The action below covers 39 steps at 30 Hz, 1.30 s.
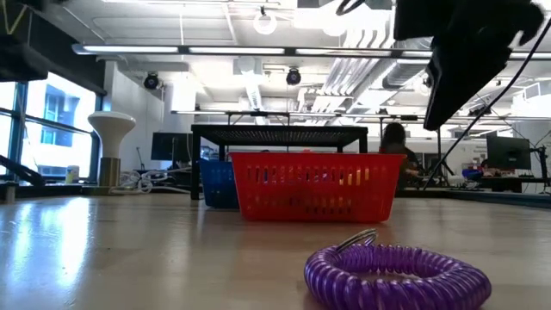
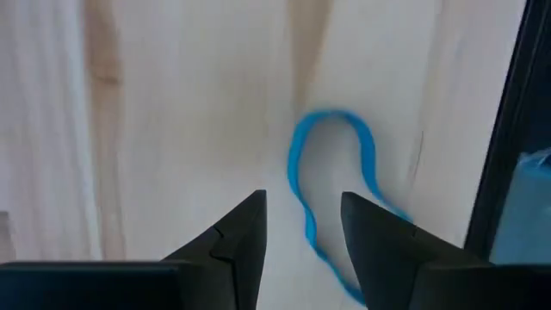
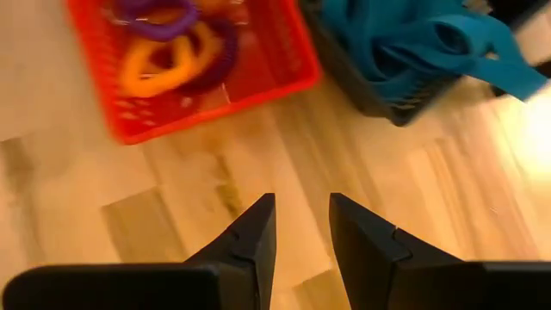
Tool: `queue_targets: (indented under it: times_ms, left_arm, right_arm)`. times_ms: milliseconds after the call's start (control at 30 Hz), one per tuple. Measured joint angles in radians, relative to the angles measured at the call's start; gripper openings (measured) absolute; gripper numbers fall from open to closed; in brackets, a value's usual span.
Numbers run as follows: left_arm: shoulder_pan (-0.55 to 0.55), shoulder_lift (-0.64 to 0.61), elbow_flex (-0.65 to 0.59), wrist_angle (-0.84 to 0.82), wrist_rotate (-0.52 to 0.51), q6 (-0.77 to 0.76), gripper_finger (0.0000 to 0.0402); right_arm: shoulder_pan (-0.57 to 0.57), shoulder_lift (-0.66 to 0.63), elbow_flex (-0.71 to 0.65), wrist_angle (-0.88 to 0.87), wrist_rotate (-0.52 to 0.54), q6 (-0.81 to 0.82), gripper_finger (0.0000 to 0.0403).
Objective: Pick & Place Office Desk Supplies
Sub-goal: Put the yellow spring keychain into the red bin
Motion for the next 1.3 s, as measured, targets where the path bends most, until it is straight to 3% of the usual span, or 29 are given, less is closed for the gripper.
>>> queue_targets:
  times_ms: [133, 333, 700, 900, 1067, 1300]
  left_arm:
    - [-0.069, 0.045, 0.000, -0.039, -0.056, 0.012, 0.0145]
    - [-0.100, 0.061, 0.000, -0.037, -0.047, -0.019, 0.0145]
    - [-0.142, 0.058, 0.000, -0.195, 0.204, -0.139, 0.0145]
    - [-0.193, 0.065, -0.004, -0.212, 0.221, -0.118, 0.0145]
    - [-0.244, 0.076, -0.007, -0.258, 0.398, -0.108, 0.0145]
    - [-0.298, 0.076, -0.007, -0.271, 0.304, -0.042, 0.0145]
  right_arm:
    - [0.052, 0.000, 0.000, 0.040, 0.003, -0.009, 0.0097]
    - [0.102, 0.000, 0.000, 0.094, 0.003, -0.059, 0.0097]
    - [0.107, 0.000, 0.000, 0.127, 0.003, -0.088, 0.0097]
    - [0.106, 0.000, 0.000, 0.127, 0.003, -0.088, 0.0097]
    - [0.106, 0.000, -0.006, 0.157, 0.003, -0.088, 0.0097]
    - [0.106, 0.001, -0.013, 0.166, 0.000, -0.107, 0.0097]
